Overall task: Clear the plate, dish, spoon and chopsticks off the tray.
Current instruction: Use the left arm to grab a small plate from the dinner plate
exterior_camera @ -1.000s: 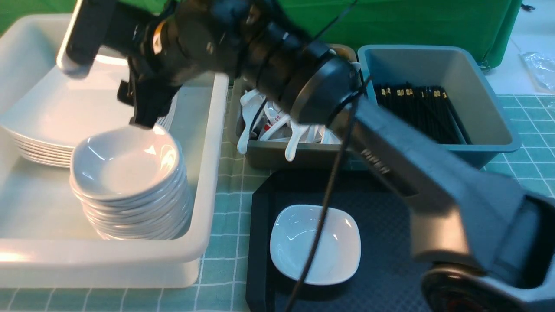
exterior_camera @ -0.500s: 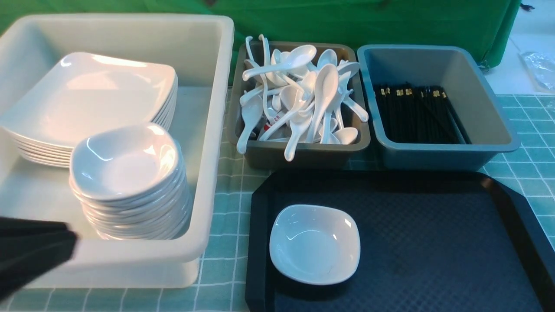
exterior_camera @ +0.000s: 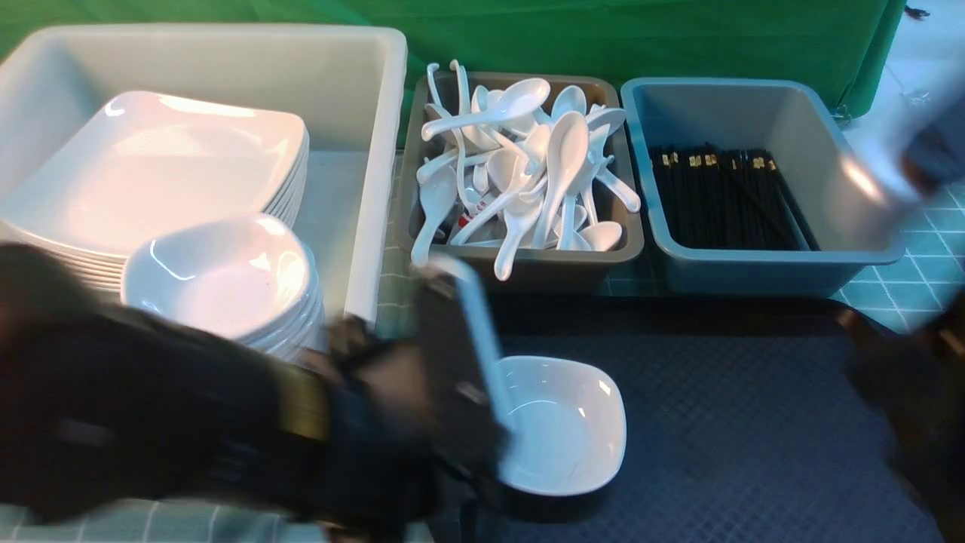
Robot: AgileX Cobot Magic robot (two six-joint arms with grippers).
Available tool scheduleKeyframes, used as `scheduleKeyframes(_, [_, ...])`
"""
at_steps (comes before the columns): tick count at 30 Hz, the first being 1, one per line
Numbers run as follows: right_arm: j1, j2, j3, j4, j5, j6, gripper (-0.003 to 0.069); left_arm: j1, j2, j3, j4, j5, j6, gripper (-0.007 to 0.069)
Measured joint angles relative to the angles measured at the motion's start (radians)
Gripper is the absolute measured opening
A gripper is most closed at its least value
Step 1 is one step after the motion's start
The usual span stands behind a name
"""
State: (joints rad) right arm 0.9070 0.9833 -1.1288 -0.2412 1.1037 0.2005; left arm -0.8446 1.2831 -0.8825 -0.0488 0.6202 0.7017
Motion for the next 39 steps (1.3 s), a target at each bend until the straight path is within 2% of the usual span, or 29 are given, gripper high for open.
scheduleKeyframes(3, [0.0,-0.072,0.082,0.0,0.002,0.027,0.0019,-0.035,0.096,-0.008,0.049,-0.057,0.028,0.0027])
scheduleKeyframes(5, [0.0,-0.159,0.148,0.0,0.001,0.065,0.0019,-0.044,0.204,-0.032,0.064,-0.103,0.056,0.0064])
scheduleKeyframes(8, [0.0,-0.235,0.184,0.0,-0.006,0.091,0.0019,-0.044,0.294,-0.077,0.085,-0.127,0.065,0.0148])
scheduleKeyframes(10, [0.0,-0.285,0.19,0.0,-0.006,0.1,0.0019,-0.044,0.353,-0.111,0.108,-0.14,0.066,0.023])
scheduleKeyframes(11, [0.0,-0.289,0.19,0.0,-0.006,0.101,0.0019,-0.044,0.358,-0.116,0.109,-0.14,0.067,0.0237])
scheduleKeyframes(15, [0.0,-0.355,0.193,0.0,-0.006,0.101,0.002,-0.044,0.447,-0.151,0.127,-0.194,0.073,0.0386])
scheduleKeyframes(19, [0.0,-0.385,0.193,0.005,-0.006,0.104,0.002,-0.044,0.506,-0.155,0.218,-0.267,0.004,0.0432])
scheduleKeyframes(23, [0.0,-0.388,0.194,0.016,-0.005,0.104,0.002,-0.044,0.547,-0.16,0.304,-0.297,-0.088,0.0421])
scheduleKeyframes(25, [0.0,-0.388,0.195,0.024,-0.005,0.104,0.002,-0.044,0.568,-0.162,0.326,-0.311,-0.127,0.0392])
scheduleKeyframes(29, [0.0,-0.388,0.195,0.026,-0.005,0.104,0.002,-0.044,0.582,-0.169,0.332,-0.32,-0.14,0.0286])
scheduleKeyframes(30, [0.0,-0.388,0.195,0.026,-0.005,0.104,0.002,-0.044,0.582,-0.169,0.331,-0.32,-0.14,0.0286])
scheduleKeyframes(34, [0.0,-0.388,0.195,0.028,-0.005,0.104,0.0022,-0.049,0.585,-0.169,0.327,-0.319,-0.177,0.0117])
scheduleKeyframes(39, [0.0,-0.388,0.195,0.029,-0.005,0.104,0.0031,-0.09,0.512,-0.171,0.294,-0.253,-0.185,0.0045])
